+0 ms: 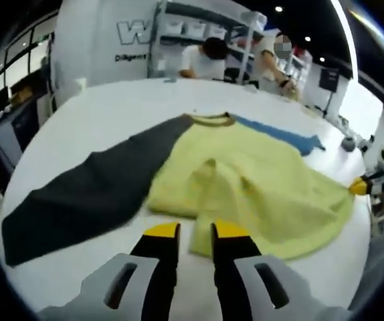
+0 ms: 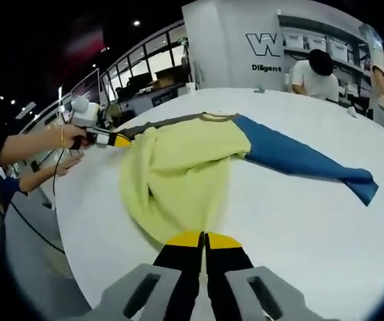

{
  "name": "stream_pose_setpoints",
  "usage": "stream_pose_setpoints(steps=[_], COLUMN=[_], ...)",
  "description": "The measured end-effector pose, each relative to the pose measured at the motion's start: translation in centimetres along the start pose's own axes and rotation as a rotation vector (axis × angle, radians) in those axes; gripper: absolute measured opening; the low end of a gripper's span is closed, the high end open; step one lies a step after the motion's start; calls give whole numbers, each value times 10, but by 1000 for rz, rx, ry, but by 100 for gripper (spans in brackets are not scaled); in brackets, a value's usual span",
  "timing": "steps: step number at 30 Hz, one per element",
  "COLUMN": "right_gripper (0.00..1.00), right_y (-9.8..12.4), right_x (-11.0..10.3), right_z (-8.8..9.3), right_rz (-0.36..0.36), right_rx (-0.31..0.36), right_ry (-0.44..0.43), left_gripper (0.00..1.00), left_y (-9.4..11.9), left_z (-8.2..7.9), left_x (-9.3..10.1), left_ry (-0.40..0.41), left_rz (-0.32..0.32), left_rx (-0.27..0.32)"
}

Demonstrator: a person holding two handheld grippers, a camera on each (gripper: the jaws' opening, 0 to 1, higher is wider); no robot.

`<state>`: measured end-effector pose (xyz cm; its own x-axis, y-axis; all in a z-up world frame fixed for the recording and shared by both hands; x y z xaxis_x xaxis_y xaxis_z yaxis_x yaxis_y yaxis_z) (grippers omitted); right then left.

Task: Fold the garment on the visible template until the final outline fits inside the template.

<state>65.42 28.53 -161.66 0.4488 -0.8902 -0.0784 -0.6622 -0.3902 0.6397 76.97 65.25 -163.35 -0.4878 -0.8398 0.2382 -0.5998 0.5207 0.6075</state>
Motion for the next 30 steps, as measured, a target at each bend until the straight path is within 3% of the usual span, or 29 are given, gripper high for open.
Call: stream_pose_setpoints(steps=[2, 5, 11, 19, 22, 30], right_gripper=[0, 0, 0, 0, 0, 0], right_y=[1, 2, 8, 24, 32, 54], right_x=[0, 0, -2, -8, -10, -23], right_z=[0, 1, 0, 3, 5, 17], right_rz=[2, 4, 4, -17, -20, -37], right_rx=[-1, -4, -1, 16, 21, 27], right_ry=[-1, -2, -10, -3, -7, -28], left_gripper=[13, 0, 0, 0, 0, 0], left_y=[-2, -4, 6, 50, 66, 117], left_z=[1, 10, 11, 19, 23, 64], left_x=[2, 6, 8, 28, 33, 52], left_ry=[2, 5, 0, 27, 93, 157], left_rz=[3, 23, 23, 26, 17, -20], left_rx=[-11, -32, -33, 20, 73, 69])
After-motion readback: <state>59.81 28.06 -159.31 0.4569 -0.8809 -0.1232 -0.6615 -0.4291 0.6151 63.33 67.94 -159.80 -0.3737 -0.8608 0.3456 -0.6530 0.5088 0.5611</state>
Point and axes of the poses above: the point that each gripper's makers call its tool centre point, and the gripper's own axes: y roughly backward along the fingers, x roughly to its right, z roughly out of its underside, the point moved 5 cm from there along y, roughly backward along the fingers, and after that the axes turned 8 degrees about z, right-handed, at the moved point
